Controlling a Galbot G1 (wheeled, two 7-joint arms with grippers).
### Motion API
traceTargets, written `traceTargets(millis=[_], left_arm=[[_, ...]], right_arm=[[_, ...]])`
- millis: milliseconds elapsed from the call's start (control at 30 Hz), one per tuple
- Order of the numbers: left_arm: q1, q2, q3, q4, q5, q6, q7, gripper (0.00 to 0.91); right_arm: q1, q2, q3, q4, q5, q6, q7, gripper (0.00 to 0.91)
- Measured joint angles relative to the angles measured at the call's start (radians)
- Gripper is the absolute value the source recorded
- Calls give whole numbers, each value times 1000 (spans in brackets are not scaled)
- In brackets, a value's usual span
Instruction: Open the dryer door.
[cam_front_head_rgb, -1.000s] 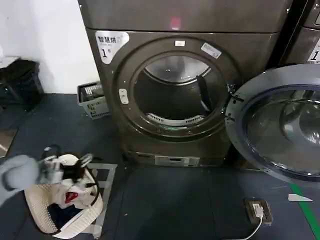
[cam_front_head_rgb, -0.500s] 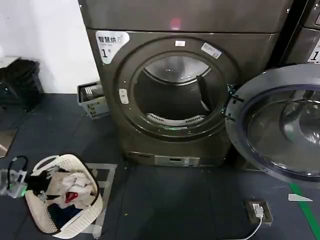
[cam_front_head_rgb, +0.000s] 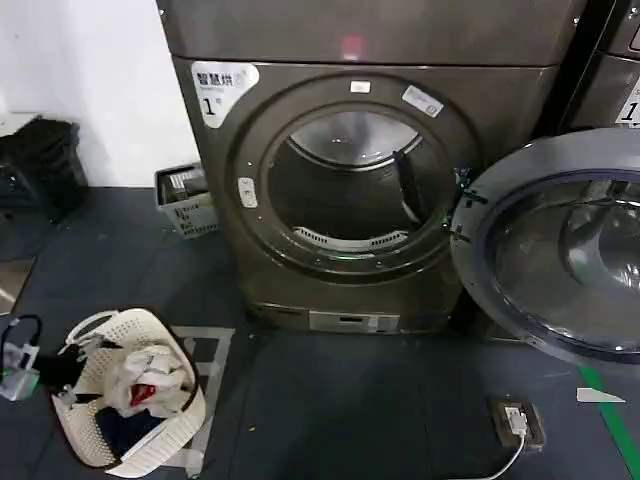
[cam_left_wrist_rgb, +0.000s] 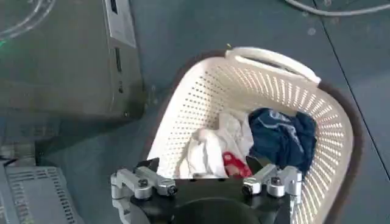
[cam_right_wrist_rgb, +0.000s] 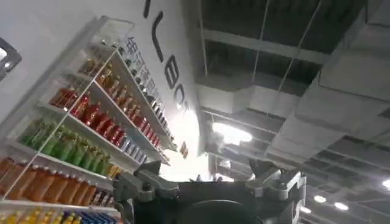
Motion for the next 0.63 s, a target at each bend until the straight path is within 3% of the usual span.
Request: traceTargets(millis=[633], left_arm=[[1, -3, -19, 22, 30, -15, 11, 907]], right_arm=[[-6, 15, 15, 6, 0, 7, 2, 907]])
